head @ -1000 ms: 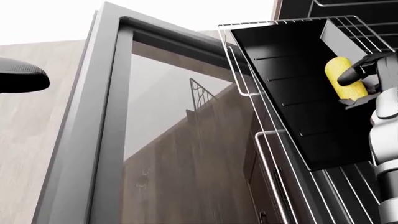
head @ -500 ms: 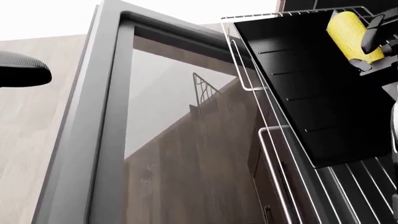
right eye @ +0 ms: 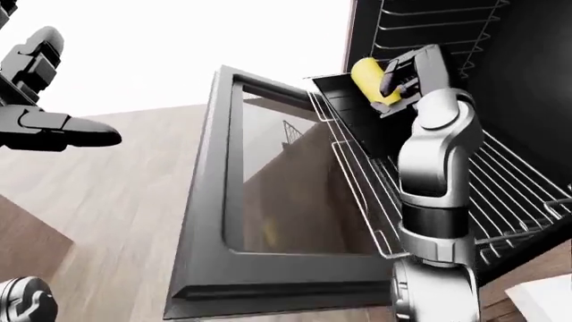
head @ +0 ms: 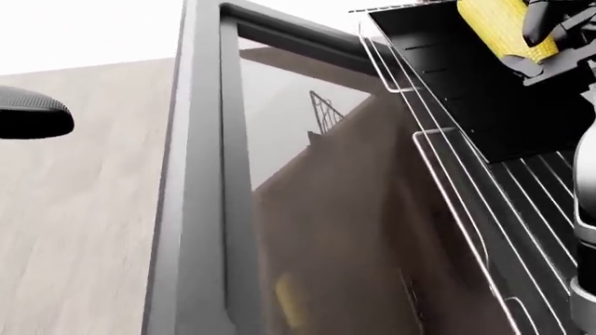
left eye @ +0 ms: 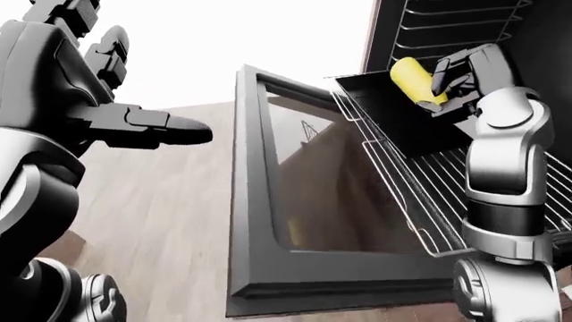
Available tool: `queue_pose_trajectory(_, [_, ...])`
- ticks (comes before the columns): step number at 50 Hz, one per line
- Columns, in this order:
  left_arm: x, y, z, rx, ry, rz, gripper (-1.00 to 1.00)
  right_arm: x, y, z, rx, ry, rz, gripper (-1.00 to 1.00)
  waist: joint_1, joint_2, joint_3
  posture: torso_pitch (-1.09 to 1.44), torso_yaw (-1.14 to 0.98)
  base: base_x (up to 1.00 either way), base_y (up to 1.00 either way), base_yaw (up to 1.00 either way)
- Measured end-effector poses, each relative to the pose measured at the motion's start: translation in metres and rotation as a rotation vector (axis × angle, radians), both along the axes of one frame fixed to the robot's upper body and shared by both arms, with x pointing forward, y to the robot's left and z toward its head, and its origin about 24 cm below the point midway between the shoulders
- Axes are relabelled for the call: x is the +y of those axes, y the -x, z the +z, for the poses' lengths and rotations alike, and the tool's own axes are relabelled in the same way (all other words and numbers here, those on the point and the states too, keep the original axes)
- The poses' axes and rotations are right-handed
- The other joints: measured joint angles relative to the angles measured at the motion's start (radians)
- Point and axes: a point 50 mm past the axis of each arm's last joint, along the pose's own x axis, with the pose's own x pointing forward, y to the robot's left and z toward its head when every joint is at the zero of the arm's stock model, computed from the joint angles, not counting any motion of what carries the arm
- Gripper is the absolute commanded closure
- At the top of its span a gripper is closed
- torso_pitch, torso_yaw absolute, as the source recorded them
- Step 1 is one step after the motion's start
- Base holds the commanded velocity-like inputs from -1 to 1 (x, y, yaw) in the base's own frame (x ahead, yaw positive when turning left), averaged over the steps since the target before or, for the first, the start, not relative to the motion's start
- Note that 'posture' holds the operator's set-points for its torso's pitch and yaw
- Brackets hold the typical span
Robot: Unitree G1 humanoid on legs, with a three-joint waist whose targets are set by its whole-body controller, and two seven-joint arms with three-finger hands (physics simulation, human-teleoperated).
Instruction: Pick the corn from the oven and place it on the plate on the counter.
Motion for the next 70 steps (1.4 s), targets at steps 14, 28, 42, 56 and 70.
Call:
queue_pose_trajectory(14, [-0.012, 0.003, 0.007, -0.019, -0.023, -0.026, -1.0, 0.002, 0.022, 0.028, -0.109, -0.034, 0.035, 1.0, 0.01, -0.091, 0.058, 0.0, 0.0, -0.31, 0.1, 0.0])
queue_pose_trajectory(28, [-0.019, 0.006, 0.004, -0.028, -0.031, -0.048, -1.0, 0.01, 0.029, 0.024, -0.113, -0.055, 0.078, 1.0, -0.003, 0.018, 0.034, 0.0, 0.0, 0.0, -0.18, -0.11])
queue_pose_trajectory(42, [-0.035, 0.001, -0.001, 0.009, -0.052, -0.107, -1.0, 0.008, 0.043, 0.029, -0.138, -0.08, 0.065, 1.0, -0.053, -0.051, 0.019, 0.0, 0.0, 0.0, 0.0, -0.98])
queue_pose_trajectory(56, [-0.04, -0.001, 0.009, -0.022, -0.033, -0.092, -1.0, 0.025, 0.04, 0.028, -0.098, -0.064, 0.17, 1.0, -0.022, 0.014, 0.028, 0.0, 0.0, 0.0, 0.0, -1.0])
queue_pose_trajectory(70, [-0.055, 0.001, -0.004, 0.001, -0.058, -0.166, -1.0, 0.017, 0.045, 0.031, -0.156, -0.072, 0.094, 1.0, -0.027, -0.064, 0.059, 0.0, 0.0, 0.0, 0.0, -0.56])
